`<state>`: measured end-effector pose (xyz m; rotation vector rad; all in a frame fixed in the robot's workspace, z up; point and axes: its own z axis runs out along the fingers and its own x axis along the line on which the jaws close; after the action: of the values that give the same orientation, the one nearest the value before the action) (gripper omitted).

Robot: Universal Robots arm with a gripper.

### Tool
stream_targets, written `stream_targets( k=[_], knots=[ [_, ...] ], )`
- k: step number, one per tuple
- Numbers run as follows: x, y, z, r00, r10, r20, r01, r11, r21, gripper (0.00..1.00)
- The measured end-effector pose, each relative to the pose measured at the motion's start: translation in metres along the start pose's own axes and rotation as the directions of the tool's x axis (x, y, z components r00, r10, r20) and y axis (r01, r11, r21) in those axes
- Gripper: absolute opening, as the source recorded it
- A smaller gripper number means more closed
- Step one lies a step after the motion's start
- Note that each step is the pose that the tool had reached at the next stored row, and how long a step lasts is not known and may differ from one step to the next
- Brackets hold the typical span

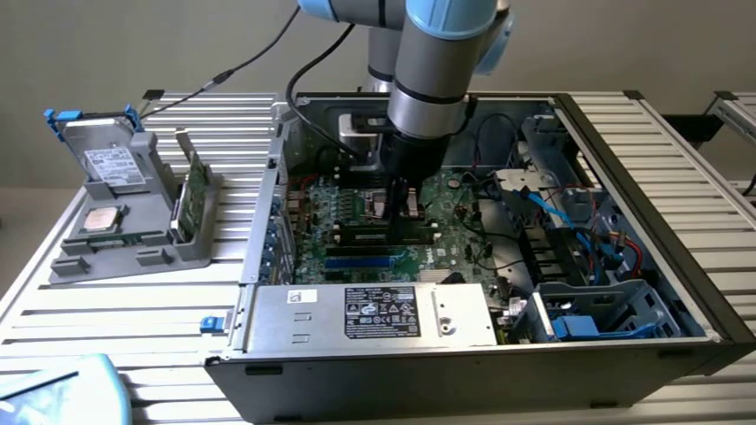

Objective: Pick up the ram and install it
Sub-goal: 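Insert the ram into the slot, then press down the ram until it locks into place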

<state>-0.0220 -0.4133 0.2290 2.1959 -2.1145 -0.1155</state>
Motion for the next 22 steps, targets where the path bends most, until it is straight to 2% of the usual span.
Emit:
stream_targets(
  k=[6,7,8,9,11,12,14,16,22],
  knots=[
    [0.0000,0.0027,-0.0063,1.0000,0.000,0.0002,0.000,1.0000,0.0001,0.47],
    [-0.0001,0.0027,-0.0063,1.0000,0.000,0.0002,0.000,1.0000,0.0002,0.45],
    [-0.0001,0.0027,-0.0063,1.0000,0.000,0.0003,0.000,1.0000,0.0003,0.38],
    [0.0000,0.0027,-0.0063,1.0000,0.000,0.0002,0.000,1.0000,0.0003,0.38],
    [0.0000,0.0028,-0.0064,1.0000,0.000,0.0001,0.000,1.0000,0.0002,0.26],
    [0.0000,0.0028,-0.0064,1.0000,0.000,0.0001,0.000,1.0000,0.0002,0.26],
    [0.0000,0.0028,-0.0064,1.0000,0.000,0.0001,0.000,1.0000,0.0002,0.15],
    [0.0000,0.0028,-0.0064,1.0000,0.000,0.0001,0.000,1.0000,0.0002,0.11],
    [0.0000,0.0028,-0.0064,1.0000,0.000,0.0001,0.000,1.0000,0.0002,0.11]
  ],
)
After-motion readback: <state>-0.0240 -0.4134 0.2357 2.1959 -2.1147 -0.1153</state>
